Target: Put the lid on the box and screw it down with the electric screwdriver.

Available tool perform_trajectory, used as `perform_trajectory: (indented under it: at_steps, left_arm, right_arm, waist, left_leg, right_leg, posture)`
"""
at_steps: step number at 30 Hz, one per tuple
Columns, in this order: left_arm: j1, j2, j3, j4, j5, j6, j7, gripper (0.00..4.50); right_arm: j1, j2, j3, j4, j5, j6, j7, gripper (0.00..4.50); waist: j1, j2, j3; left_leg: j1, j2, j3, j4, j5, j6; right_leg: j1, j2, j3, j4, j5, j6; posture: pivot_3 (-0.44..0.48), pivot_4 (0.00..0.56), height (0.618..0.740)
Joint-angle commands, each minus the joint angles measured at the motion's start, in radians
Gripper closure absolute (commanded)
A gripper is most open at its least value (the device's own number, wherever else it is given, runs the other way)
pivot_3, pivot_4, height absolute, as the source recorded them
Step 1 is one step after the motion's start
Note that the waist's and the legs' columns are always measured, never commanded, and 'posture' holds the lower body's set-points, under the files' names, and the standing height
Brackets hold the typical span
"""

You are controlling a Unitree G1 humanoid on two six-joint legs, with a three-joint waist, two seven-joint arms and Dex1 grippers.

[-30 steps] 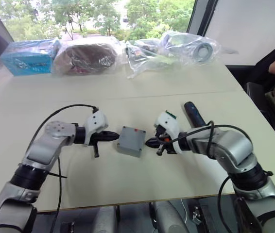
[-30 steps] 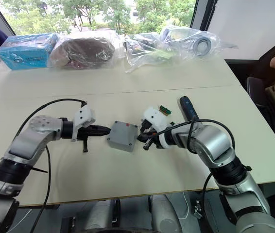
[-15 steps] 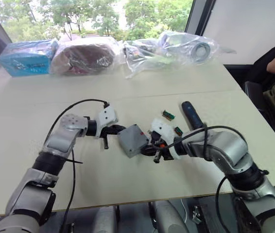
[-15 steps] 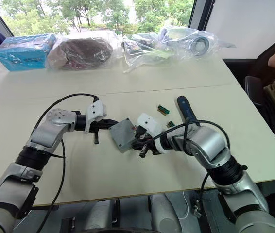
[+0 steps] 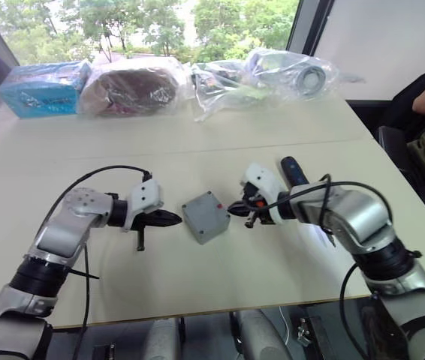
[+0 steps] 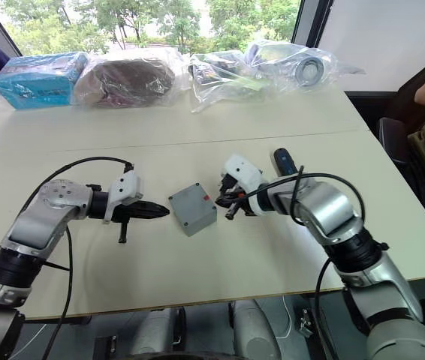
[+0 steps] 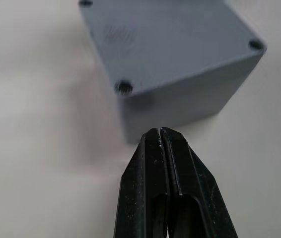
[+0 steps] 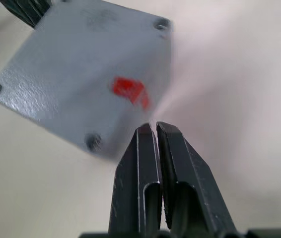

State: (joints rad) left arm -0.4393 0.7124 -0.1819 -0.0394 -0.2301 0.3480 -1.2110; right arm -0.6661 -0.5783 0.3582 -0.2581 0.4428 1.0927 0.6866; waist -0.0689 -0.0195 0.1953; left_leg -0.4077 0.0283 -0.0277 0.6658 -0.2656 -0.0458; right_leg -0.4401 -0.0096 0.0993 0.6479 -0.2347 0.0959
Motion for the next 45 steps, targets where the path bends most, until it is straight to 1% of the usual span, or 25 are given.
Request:
perform_trajectory:
  at_steps: [1,7,15,19,23,26,27,30,31,33,34,36,38,45]
  left_arm:
    - [-0.023,-0.017,0.006,-0.012,-0.007,0.001,0.019,4.50]
    - [-0.062,-0.042,-0.007,0.029,0.009,-0.025,0.018,4.50]
    - [-0.058,-0.036,-0.006,0.037,0.013,-0.033,-0.002,4.50]
    - [-0.027,-0.002,0.017,-0.016,-0.008,-0.001,-0.017,4.50]
    - [0.000,0.045,0.070,-0.093,-0.045,0.040,-0.012,4.50]
    - [-0.008,0.051,0.118,-0.151,-0.107,0.107,0.012,4.50]
    - [-0.012,0.050,0.128,-0.167,-0.123,0.124,0.018,4.50]
    - [-0.051,0.031,0.161,-0.213,-0.183,0.181,0.051,4.50]
    - [-0.068,0.021,0.165,-0.224,-0.197,0.199,0.066,4.50]
    - [-0.091,0.005,0.164,-0.237,-0.213,0.223,0.092,4.50]
    - [-0.099,-0.003,0.162,-0.242,-0.218,0.230,0.103,4.50]
    - [-0.112,-0.014,0.155,-0.254,-0.225,0.237,0.123,4.50]
    - [-0.123,-0.025,0.154,-0.261,-0.230,0.246,0.137,4.50]
    - [-0.128,-0.040,0.141,-0.277,-0.232,0.257,0.170,4.50]
  right_arm:
    - [-0.009,0.027,0.006,-0.008,-0.017,-0.030,0.005,4.40]
    - [0.014,0.044,0.007,-0.055,-0.016,-0.004,0.006,4.40]
    - [0.028,0.043,-0.015,-0.084,-0.034,0.013,-0.021,4.40]
    - [0.035,0.034,-0.065,-0.090,-0.063,-0.019,-0.066,4.40]
    - [0.049,0.045,-0.177,-0.082,-0.090,-0.122,-0.128,4.40]
    - [0.055,0.063,-0.237,-0.042,-0.133,-0.215,-0.187,4.40]
    - [0.056,0.063,-0.246,-0.025,-0.140,-0.231,-0.192,4.17]
    - [0.043,0.120,-0.329,0.095,-0.148,-0.319,-0.254,3.37]
    - [0.041,0.132,-0.337,0.139,-0.158,-0.347,-0.265,2.84]
    - [0.041,0.141,-0.327,0.203,-0.184,-0.401,-0.262,2.02]
    - [0.041,0.147,-0.323,0.225,-0.189,-0.419,-0.258,1.74]
    - [0.040,0.167,-0.315,0.277,-0.198,-0.453,-0.254,0.86]
    - [0.041,0.180,-0.304,0.331,-0.214,-0.487,-0.247,0.38]
    - [0.031,0.215,-0.297,0.420,-0.230,-0.538,-0.213,0.38]
  waist:
    - [0.000,0.000,0.000]
    - [0.002,0.000,0.000]
    - [0.000,0.000,0.000]
    - [-0.001,0.000,0.000]
    - [0.000,0.000,0.000]
    - [0.001,0.000,0.000]
    - [0.001,0.000,0.000]
    - [0.000,0.000,0.000]
    - [0.002,0.000,0.000]
    - [0.001,0.000,0.000]
    - [0.000,0.000,0.000]
    - [-0.003,0.000,0.000]
    - [-0.004,0.000,0.000]
    - [-0.001,0.000,0.000]
  left_leg:
    - [0.000,0.000,0.000,0.000,0.000,0.000]
    - [0.000,0.000,0.000,0.000,0.000,0.000]
    - [0.000,0.000,0.000,0.000,0.000,0.000]
    - [0.000,0.000,0.000,0.000,0.000,0.000]
    - [0.000,0.000,0.000,0.000,0.000,0.000]
    - [0.000,0.000,0.000,0.000,0.000,0.000]
    - [0.000,0.000,0.000,0.000,0.000,0.000]
    - [0.000,0.000,0.000,0.000,0.000,0.000]
    - [0.000,0.000,0.000,0.000,0.000,0.000]
    - [0.000,0.000,0.000,0.000,0.000,0.000]
    - [0.000,0.000,0.000,0.000,0.000,0.000]
    - [0.001,0.000,0.000,0.000,0.000,0.000]
    - [0.001,0.000,0.000,0.000,0.000,0.000]
    - [0.001,0.000,0.000,0.000,0.000,0.000]
  right_leg:
    - [0.000,0.000,0.000,0.000,0.000,0.000]
    - [0.000,0.000,0.000,0.000,0.000,0.000]
    - [0.000,0.000,0.000,0.000,0.000,0.000]
    - [0.000,0.000,0.000,0.000,0.000,0.000]
    - [0.000,0.000,0.000,0.000,0.000,0.000]
    - [0.000,0.000,0.000,0.000,0.000,0.000]
    - [0.000,0.000,0.000,0.000,0.000,0.000]
    - [0.001,0.000,0.000,0.000,0.000,0.000]
    - [0.001,0.000,0.000,0.000,0.000,0.000]
    - [0.001,0.000,0.000,0.000,0.000,0.000]
    - [0.001,0.000,0.000,0.000,0.000,0.000]
    - [0.001,0.000,0.000,0.000,0.000,0.000]
    - [0.000,0.000,0.001,0.001,0.000,0.000]
    - [0.001,0.000,0.001,0.001,0.000,0.000]
  posture:
    - [0.000,0.150,0.740]
    - [0.000,0.150,0.740]
    - [0.000,0.150,0.740]
    - [0.000,0.150,0.740]
    - [0.000,0.150,0.740]
    - [0.000,0.150,0.740]
    - [0.000,0.150,0.740]
    - [0.000,0.150,0.740]
    - [0.000,0.150,0.740]
    - [0.000,0.150,0.740]
    - [0.000,0.150,0.740]
    - [0.000,0.150,0.740]
    - [0.000,0.150,0.740]
    - [0.000,0.150,0.740]
